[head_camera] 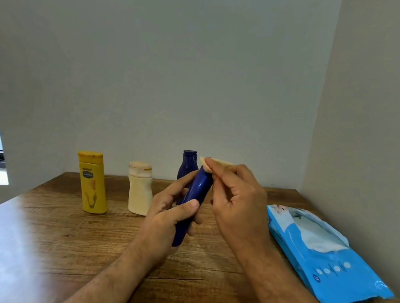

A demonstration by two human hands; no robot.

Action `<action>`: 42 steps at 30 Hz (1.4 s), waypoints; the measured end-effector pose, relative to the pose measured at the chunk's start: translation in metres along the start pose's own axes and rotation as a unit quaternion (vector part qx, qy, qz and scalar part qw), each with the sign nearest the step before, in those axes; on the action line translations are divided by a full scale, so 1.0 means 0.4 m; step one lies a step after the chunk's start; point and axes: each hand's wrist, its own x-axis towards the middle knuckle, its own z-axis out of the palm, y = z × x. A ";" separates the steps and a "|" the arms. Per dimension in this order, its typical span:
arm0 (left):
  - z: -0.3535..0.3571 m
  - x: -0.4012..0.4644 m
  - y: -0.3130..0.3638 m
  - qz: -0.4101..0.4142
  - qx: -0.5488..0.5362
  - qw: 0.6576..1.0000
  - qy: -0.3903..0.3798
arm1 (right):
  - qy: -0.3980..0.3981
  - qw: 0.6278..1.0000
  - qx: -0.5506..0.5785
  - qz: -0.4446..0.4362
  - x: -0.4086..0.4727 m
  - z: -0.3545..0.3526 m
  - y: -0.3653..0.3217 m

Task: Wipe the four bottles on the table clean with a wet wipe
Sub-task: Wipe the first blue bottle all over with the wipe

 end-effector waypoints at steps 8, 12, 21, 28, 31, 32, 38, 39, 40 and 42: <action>0.011 -0.016 0.026 -0.083 -0.057 0.995 0.004 | -0.111 0.994 0.002 0.012 -0.015 0.011 -0.019; 0.019 -0.020 0.024 -0.128 -0.108 0.985 0.037 | -0.134 0.991 -0.014 -0.008 -0.017 0.016 -0.019; 0.022 -0.008 0.024 -0.141 -0.103 0.981 0.084 | -0.114 0.992 -0.010 0.054 -0.013 0.012 -0.009; 0.001 0.002 0.027 -0.120 -0.151 0.968 0.162 | -0.258 0.964 -0.065 -0.029 -0.024 0.029 -0.016; 0.010 -0.004 0.020 -0.128 -0.131 0.976 0.119 | -0.166 0.985 -0.035 0.010 -0.020 0.022 -0.013; 0.014 -0.007 0.020 -0.132 -0.118 0.978 0.108 | -0.136 0.990 -0.026 0.021 -0.018 0.019 -0.013; 0.014 -0.010 0.029 -0.146 -0.130 0.977 0.083 | -0.150 0.988 0.006 0.022 -0.019 0.013 -0.009; 0.010 -0.009 0.033 -0.148 -0.146 0.975 0.078 | -0.182 0.983 0.010 0.014 -0.022 0.016 -0.010; 0.005 -0.009 0.036 -0.149 -0.162 0.972 0.079 | -0.217 0.976 0.006 0.005 -0.024 0.020 -0.013; -0.004 -0.005 0.036 -0.143 -0.184 0.969 0.088 | -0.280 0.960 -0.013 -0.011 -0.028 0.028 -0.022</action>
